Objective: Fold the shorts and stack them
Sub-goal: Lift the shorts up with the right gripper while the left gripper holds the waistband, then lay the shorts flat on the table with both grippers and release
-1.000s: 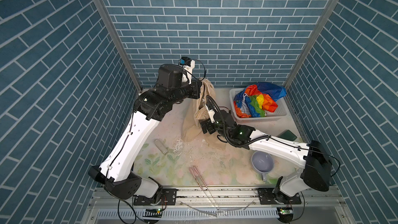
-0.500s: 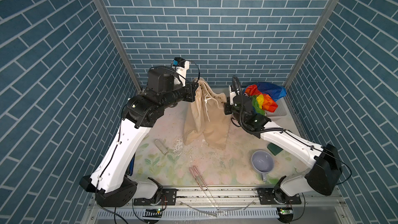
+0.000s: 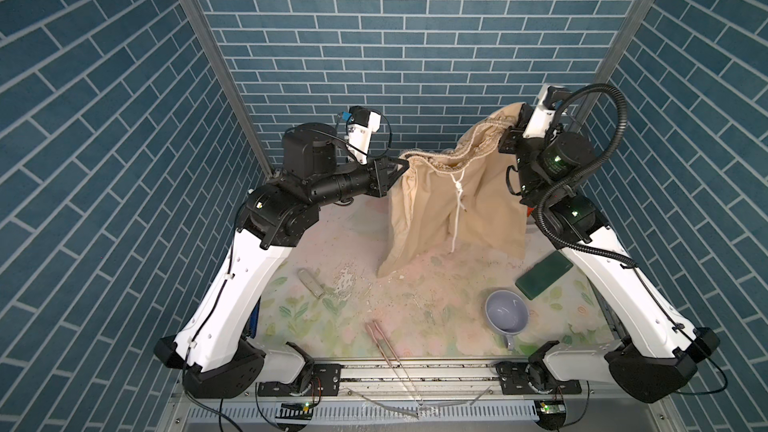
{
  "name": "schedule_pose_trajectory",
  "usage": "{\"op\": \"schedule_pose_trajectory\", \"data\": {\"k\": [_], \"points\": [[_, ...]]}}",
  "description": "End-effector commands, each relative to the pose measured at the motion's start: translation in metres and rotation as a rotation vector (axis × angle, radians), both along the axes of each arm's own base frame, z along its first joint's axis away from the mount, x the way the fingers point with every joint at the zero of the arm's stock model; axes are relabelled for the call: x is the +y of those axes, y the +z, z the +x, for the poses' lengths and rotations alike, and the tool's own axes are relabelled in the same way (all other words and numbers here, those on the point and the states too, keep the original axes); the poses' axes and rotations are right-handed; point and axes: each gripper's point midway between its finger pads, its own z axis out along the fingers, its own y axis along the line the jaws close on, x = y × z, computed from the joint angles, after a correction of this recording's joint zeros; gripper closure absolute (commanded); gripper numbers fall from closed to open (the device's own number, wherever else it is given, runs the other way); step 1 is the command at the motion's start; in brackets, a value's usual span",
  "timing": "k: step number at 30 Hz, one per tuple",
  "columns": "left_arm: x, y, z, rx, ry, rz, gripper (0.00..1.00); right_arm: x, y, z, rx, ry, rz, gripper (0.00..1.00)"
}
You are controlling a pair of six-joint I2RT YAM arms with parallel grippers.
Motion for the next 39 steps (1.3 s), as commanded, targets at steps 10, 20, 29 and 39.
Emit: {"op": "schedule_pose_trajectory", "data": {"k": [10,20,29,39], "points": [[-0.002,-0.014,-0.028,0.035,-0.093,-0.071,1.00,0.079,0.026,0.106,0.059,0.242,0.087,1.00],[0.088,-0.145,0.015,0.304,0.229,-0.093,1.00,0.265,-0.171,0.175,0.394,0.648,0.017,1.00],[0.175,-0.261,0.029,0.533,0.552,-0.007,1.00,0.386,-0.331,0.152,0.606,0.901,-0.024,1.00],[0.215,-0.332,0.023,0.726,0.734,0.139,0.83,0.404,-0.364,0.135,0.697,1.022,0.000,0.66]]}}
